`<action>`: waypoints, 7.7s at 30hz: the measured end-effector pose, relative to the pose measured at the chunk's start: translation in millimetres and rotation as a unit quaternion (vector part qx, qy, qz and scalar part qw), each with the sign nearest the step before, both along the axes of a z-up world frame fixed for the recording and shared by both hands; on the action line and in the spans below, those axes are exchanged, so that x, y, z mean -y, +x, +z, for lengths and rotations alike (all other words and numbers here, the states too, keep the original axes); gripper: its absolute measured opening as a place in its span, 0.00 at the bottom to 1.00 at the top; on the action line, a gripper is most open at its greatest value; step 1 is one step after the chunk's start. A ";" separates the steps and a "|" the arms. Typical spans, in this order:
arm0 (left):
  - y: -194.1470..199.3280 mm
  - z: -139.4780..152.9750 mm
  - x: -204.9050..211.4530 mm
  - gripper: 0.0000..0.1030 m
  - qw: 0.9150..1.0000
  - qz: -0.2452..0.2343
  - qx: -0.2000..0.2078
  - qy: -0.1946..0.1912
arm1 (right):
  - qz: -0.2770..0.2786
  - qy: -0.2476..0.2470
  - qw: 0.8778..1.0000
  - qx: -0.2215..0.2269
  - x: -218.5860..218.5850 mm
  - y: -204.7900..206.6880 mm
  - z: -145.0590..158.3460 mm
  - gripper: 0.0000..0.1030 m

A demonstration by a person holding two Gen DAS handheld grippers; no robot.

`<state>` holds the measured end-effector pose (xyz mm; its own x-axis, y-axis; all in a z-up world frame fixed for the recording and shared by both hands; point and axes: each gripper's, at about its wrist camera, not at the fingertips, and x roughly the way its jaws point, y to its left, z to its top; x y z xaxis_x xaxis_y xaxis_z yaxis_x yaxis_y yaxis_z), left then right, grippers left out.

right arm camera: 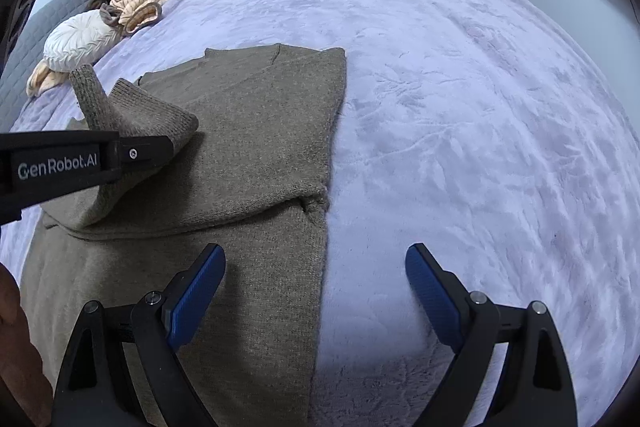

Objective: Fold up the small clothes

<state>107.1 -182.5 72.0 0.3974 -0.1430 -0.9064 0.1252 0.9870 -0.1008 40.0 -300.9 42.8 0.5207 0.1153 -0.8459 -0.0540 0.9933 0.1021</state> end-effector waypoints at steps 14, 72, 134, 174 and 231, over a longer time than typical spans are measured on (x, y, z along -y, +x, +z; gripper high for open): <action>6.7 -25.8 -19.6 0.99 0.996 0.038 -0.035 -0.071 | -0.019 0.008 1.000 0.000 16.5 -5.5 -1.6 0.91; 33.4 -41.8 -238.6 0.99 0.996 0.077 0.035 -0.001 | 0.024 -0.047 0.999 0.005 -102.0 55.2 14.3 0.91; -265.0 -53.5 -204.5 0.99 0.987 -0.141 0.036 0.063 | 0.374 -0.112 0.920 0.045 -162.8 -212.5 -1.2 1.00; -300.8 -69.6 -277.3 0.99 0.987 0.063 0.009 -0.150 | 0.181 0.166 0.969 0.014 -21.6 -235.6 -29.7 0.93; -268.7 33.4 -313.5 0.12 0.944 0.090 0.149 -0.281 | 0.154 0.249 0.948 0.123 0.3 -220.4 50.6 0.10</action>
<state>-161.6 131.0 105.4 0.6866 -0.4731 -0.5521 0.0657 0.7966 -0.6009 -180.5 -301.2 93.4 0.5724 0.6467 -0.5041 -0.4160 0.7588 0.5011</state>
